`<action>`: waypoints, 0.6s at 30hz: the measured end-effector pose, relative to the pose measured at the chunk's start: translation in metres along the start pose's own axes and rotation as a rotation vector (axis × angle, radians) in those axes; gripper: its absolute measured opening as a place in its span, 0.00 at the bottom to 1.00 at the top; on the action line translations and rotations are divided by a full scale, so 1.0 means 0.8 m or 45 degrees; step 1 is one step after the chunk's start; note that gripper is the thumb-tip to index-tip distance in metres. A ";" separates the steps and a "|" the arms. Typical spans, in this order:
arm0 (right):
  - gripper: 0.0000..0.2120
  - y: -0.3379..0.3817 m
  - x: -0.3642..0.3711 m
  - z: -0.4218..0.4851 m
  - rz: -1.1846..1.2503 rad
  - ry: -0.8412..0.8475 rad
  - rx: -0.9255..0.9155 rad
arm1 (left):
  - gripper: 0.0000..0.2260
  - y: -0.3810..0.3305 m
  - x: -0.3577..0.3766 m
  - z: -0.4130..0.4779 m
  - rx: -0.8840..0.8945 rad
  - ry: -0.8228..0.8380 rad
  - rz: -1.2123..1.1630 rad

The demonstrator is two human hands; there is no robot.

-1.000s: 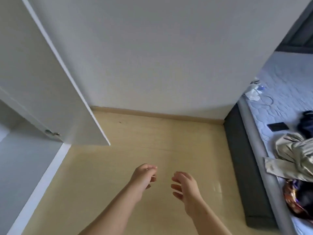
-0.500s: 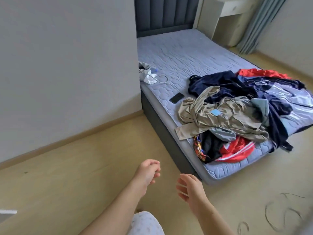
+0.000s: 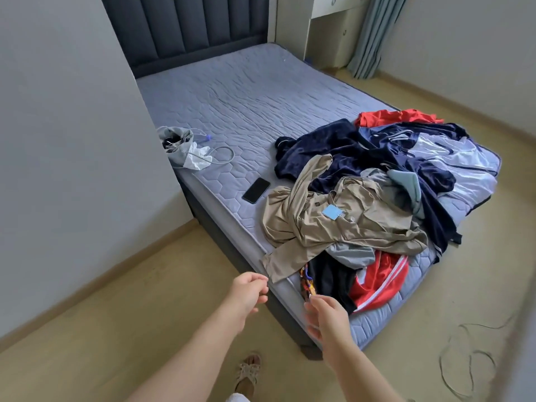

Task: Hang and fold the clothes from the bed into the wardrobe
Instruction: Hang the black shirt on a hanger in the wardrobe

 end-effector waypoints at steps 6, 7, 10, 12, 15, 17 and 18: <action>0.06 0.059 -0.051 0.052 0.049 -0.094 0.038 | 0.07 -0.056 0.073 0.071 -0.037 0.122 0.142; 0.07 0.067 -0.067 0.062 0.058 -0.106 0.043 | 0.06 -0.063 0.092 0.079 -0.031 0.137 0.150; 0.06 0.095 -0.100 0.101 0.059 -0.107 0.077 | 0.07 -0.086 0.140 0.113 -0.031 0.140 0.176; 0.05 0.115 -0.121 0.132 0.032 -0.085 0.105 | 0.07 -0.095 0.174 0.139 -0.037 0.117 0.171; 0.05 0.143 -0.154 0.185 -0.092 -0.022 0.163 | 0.07 -0.095 0.223 0.175 -0.070 0.041 0.163; 0.06 0.156 -0.173 0.215 -0.222 0.027 0.215 | 0.07 -0.085 0.250 0.192 -0.134 -0.039 0.167; 0.06 0.162 -0.181 0.230 -0.285 0.057 0.235 | 0.08 -0.076 0.262 0.201 -0.174 -0.089 0.155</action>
Point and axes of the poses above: each hand's wrist, its own z-axis towards the middle knuckle, its own x-axis out of the palm, y = z × x, the point moved 1 cm from there along z, towards the middle knuckle, and after that the axes turned 4 degrees about x, right-handed, at the moved point
